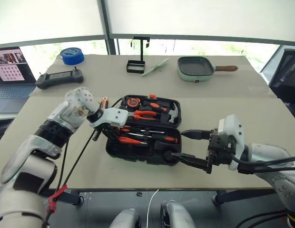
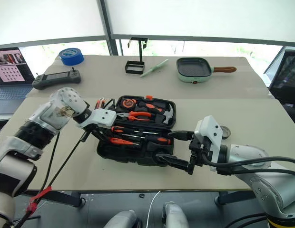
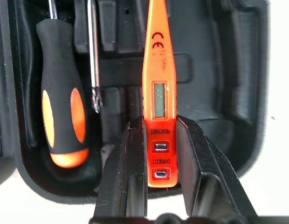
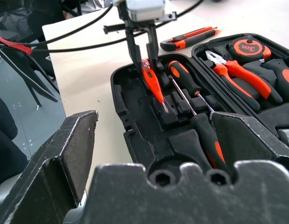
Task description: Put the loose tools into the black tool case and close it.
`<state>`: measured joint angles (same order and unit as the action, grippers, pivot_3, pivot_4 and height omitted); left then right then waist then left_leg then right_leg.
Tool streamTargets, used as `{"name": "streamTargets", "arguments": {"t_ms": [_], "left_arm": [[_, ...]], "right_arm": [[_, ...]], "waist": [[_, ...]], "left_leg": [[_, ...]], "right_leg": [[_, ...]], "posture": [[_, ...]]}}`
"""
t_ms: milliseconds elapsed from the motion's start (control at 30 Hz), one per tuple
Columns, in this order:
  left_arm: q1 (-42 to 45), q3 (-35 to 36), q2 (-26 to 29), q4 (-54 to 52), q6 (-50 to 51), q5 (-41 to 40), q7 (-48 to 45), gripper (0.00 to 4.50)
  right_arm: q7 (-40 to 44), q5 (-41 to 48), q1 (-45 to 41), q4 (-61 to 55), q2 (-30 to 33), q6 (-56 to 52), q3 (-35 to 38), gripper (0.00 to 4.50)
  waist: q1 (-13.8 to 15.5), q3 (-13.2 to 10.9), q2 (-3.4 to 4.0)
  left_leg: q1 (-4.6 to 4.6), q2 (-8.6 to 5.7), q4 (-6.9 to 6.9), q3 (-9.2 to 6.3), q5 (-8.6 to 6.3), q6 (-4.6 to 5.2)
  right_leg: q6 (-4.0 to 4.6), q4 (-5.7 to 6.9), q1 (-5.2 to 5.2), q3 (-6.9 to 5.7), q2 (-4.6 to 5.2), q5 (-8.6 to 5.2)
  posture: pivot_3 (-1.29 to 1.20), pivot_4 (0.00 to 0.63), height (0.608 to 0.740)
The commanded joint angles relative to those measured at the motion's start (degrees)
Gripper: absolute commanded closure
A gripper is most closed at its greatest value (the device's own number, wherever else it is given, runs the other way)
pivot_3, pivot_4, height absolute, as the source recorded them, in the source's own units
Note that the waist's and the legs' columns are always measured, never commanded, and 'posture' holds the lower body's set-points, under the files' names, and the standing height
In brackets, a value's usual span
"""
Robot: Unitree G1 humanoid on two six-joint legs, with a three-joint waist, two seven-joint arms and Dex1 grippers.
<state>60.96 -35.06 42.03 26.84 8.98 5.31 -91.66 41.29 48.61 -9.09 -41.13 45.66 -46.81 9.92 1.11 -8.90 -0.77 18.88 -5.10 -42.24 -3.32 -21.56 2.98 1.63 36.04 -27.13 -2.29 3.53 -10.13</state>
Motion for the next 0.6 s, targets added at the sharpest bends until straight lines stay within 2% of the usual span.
{"name": "streamTargets", "arguments": {"t_ms": [33,333,433,567,600], "left_arm": [[2.1,0.8,-1.8,3.2,-1.6,3.6,1.7,4.08],[1.4,2.3,-2.9,3.0,0.1,3.2,-0.8,4.08],[1.8,1.4,-1.1,0.3,4.3,-1.7,-0.8,2.66],[3.1,0.8,0.8,-2.8,9.4,-6.5,-0.8,1.75],[3.5,1.0,1.4,-3.5,10.4,-7.4,-0.8,1.26]], "right_arm": [[-0.7,1.4,-1.0,-1.7,-0.2,1.2,1.2,0.00],[-1.5,1.2,-0.3,-2.2,-1.0,1.5,0.6,0.00],[-1.4,0.9,-0.6,-1.8,-1.3,1.5,0.0,0.00],[-1.2,0.8,-1.0,-1.3,-1.4,1.7,-0.3,0.00],[-1.2,0.7,-1.2,-1.1,-1.4,1.7,-0.5,0.00]], "waist": [[-0.1,0.0,0.00],[-0.3,0.0,0.00],[-0.3,0.0,0.00],[-0.4,0.0,0.00],[-0.4,0.0,0.00]], "left_leg": [[0.01,-0.01,-0.01,0.00,-0.01,0.03],[0.07,-0.01,-0.10,0.01,-0.04,0.10],[0.07,-0.01,-0.10,0.01,-0.05,0.11],[0.10,-0.01,-0.10,0.01,-0.05,0.12],[0.10,-0.01,-0.11,0.01,-0.05,0.12]], "right_leg": [[-0.03,-0.02,0.00,0.01,0.00,0.02],[-0.08,-0.03,0.00,0.01,0.00,0.05],[-0.09,-0.03,0.00,0.02,0.00,0.05],[-0.08,-0.02,-0.05,0.02,0.00,0.05],[-0.08,0.00,-0.05,0.03,0.00,0.05]], "posture": [[0.00,0.150,0.740],[0.00,0.150,0.740],[0.00,0.150,0.740],[0.00,0.150,0.740],[0.00,0.150,0.740]]}}
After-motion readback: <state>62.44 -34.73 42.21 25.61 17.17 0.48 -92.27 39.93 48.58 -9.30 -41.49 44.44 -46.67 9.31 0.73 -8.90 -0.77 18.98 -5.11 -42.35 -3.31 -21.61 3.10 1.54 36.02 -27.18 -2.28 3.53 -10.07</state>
